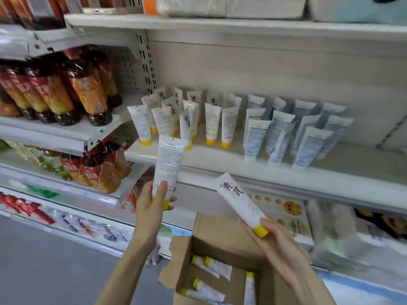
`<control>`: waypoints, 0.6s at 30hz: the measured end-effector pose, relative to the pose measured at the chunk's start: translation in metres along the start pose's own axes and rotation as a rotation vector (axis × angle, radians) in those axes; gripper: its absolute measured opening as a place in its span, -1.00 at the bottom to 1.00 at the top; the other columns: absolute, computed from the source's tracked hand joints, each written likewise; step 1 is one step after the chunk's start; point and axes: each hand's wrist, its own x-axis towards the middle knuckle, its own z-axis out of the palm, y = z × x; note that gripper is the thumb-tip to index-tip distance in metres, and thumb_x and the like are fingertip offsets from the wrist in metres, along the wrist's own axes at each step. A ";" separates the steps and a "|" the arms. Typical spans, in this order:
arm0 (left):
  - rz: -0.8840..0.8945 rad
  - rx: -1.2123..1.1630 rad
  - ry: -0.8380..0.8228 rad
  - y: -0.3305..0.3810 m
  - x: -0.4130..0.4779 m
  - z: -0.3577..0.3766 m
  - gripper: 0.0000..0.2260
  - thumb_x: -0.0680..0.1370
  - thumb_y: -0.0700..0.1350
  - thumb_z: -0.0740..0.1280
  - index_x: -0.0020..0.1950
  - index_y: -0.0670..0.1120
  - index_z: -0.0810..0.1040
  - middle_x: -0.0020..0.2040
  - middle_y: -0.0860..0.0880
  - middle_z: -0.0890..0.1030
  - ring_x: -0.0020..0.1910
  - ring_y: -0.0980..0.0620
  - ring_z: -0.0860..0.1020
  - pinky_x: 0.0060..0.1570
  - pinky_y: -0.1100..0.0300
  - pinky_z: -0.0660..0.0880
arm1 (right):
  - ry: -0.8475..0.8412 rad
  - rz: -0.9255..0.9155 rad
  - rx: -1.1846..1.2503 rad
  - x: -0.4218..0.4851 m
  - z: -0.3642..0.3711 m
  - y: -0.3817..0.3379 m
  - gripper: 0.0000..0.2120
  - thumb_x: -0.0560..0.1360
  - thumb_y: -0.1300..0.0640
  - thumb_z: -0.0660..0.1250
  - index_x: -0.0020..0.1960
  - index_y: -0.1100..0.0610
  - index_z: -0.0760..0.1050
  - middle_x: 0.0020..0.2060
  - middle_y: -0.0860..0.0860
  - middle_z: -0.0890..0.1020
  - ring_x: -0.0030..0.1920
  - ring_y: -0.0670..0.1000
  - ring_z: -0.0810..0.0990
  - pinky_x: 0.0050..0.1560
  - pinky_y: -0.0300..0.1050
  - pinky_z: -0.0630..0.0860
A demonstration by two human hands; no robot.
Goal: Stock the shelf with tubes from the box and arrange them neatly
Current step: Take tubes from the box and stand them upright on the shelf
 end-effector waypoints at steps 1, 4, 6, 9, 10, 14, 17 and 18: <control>-0.020 -0.041 -0.011 0.000 0.005 0.002 -0.81 0.61 -0.07 0.18 0.15 -0.09 0.49 0.01 -0.05 0.61 -0.13 0.12 0.64 -0.11 0.20 0.58 | -0.013 0.002 0.010 0.001 0.004 -0.002 -0.37 -0.11 0.38 0.64 -0.09 0.54 0.54 0.05 0.37 0.59 0.06 0.30 0.61 -0.13 0.13 0.63; -0.078 -0.141 -0.045 -0.005 0.021 0.007 -0.82 0.62 -0.04 0.17 0.17 0.10 0.48 0.12 0.05 0.59 0.13 -0.03 0.56 0.21 0.00 0.45 | -0.022 -0.001 0.167 0.013 0.019 -0.002 -0.16 -0.33 0.49 0.62 -0.05 0.54 0.51 -0.02 0.41 0.60 -0.08 0.35 0.64 -0.19 0.21 0.62; -0.087 -0.157 -0.090 -0.013 0.031 0.010 -0.80 0.62 -0.06 0.16 0.22 0.11 0.44 0.16 0.10 0.56 0.21 0.03 0.50 0.26 0.07 0.39 | -0.054 0.009 0.302 0.025 0.031 0.002 -0.11 -0.29 0.52 0.61 0.06 0.48 0.49 0.04 0.41 0.58 -0.04 0.36 0.62 -0.13 0.25 0.59; -0.072 -0.143 -0.174 -0.020 0.047 0.014 -0.75 0.62 -0.12 0.18 0.30 -0.02 0.42 0.19 0.05 0.56 0.16 0.12 0.51 0.06 0.35 0.42 | -0.129 -0.012 0.210 0.043 0.051 0.011 -0.24 -0.15 0.38 0.68 0.04 0.41 0.57 0.06 0.33 0.60 -0.02 0.24 0.64 -0.07 0.06 0.62; -0.069 -0.139 -0.196 -0.021 0.053 0.015 -0.74 0.61 -0.13 0.19 0.30 -0.03 0.42 0.19 0.06 0.56 0.15 0.16 0.51 -0.01 0.41 0.42 | -0.138 -0.054 0.093 0.051 0.057 0.014 -0.23 -0.11 0.28 0.70 0.08 0.36 0.57 0.05 0.29 0.61 -0.03 0.17 0.65 -0.10 -0.04 0.62; -0.049 -0.113 -0.273 -0.024 0.091 0.027 -0.82 0.57 -0.21 0.26 0.15 -0.04 0.48 0.09 0.02 0.60 0.06 0.09 0.55 -0.12 0.43 0.46 | -0.116 -0.230 -0.210 0.080 0.082 0.008 -0.33 0.13 0.09 0.64 0.18 0.23 0.53 0.07 0.14 0.63 -0.03 0.00 0.61 -0.08 -0.21 0.57; -0.044 -0.119 -0.338 -0.019 0.117 0.041 -0.79 0.55 -0.24 0.29 0.18 -0.13 0.45 0.09 -0.02 0.59 0.06 0.05 0.56 -0.05 0.31 0.51 | -0.059 -0.374 -0.435 0.101 0.094 -0.003 -0.58 0.38 0.27 0.40 0.23 0.21 0.44 0.10 0.11 0.64 0.06 0.02 0.62 -0.10 -0.23 0.55; -0.033 -0.113 -0.358 -0.019 0.125 0.046 -0.77 0.54 -0.25 0.30 0.19 -0.14 0.43 0.10 -0.01 0.58 0.06 0.07 0.56 -0.03 0.29 0.52 | -0.013 -0.425 -0.529 0.109 0.096 -0.006 -0.60 0.41 0.34 0.38 0.22 0.20 0.42 0.11 0.10 0.64 0.07 0.02 0.62 -0.11 -0.24 0.56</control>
